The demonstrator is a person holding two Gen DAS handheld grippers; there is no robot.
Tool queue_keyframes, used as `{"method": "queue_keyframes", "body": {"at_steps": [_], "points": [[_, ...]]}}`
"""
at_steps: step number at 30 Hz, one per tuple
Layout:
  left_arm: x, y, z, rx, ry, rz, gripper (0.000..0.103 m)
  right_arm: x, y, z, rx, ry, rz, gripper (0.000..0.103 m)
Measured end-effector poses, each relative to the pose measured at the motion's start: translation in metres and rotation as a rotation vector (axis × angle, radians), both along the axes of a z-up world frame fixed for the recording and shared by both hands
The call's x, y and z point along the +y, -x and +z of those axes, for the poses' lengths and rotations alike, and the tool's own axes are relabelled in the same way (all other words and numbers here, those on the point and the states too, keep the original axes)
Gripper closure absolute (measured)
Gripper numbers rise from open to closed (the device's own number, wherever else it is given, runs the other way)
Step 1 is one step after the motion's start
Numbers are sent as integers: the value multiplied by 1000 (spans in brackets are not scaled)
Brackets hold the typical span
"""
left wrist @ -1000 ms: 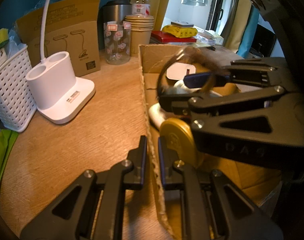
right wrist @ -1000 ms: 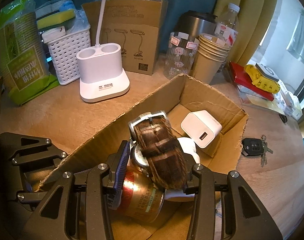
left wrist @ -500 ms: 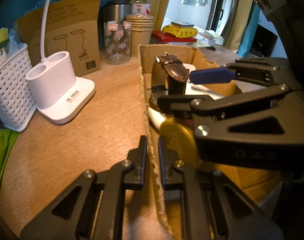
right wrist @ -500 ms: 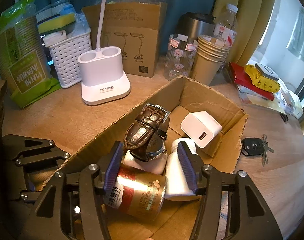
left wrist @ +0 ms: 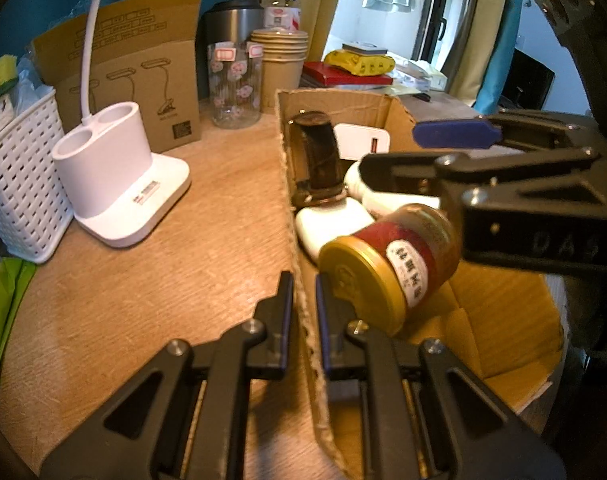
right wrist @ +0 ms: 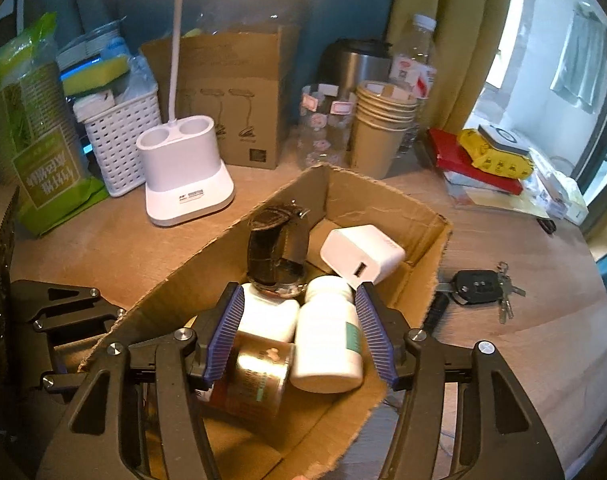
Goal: Organize rigid objects
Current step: 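Lower the brown watch into the box and open the right tool, then move the right tool to the black car key and grasp it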
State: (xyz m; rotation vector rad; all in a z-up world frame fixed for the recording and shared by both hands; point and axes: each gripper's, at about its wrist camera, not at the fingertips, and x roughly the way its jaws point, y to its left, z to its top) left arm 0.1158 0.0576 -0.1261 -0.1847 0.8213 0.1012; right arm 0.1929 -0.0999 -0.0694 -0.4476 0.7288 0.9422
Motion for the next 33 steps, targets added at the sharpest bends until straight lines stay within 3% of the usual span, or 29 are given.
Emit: {"method": "queue_keyframes", "body": {"at_steps": [11,14,17,33], "points": [[0,0,0,0,0,0,91,-21,-6,10,-16,-38,-56,41],[0,0,0,0,0,0,91,-31,-11,15,-22,-58,-82,33],[0,0,0,0,0,0,91,-43,-17,19,-20,-78,-113,33],[0,0,0,0,0,0,91,-109,-73,13,12,-142,-349,33]]}}
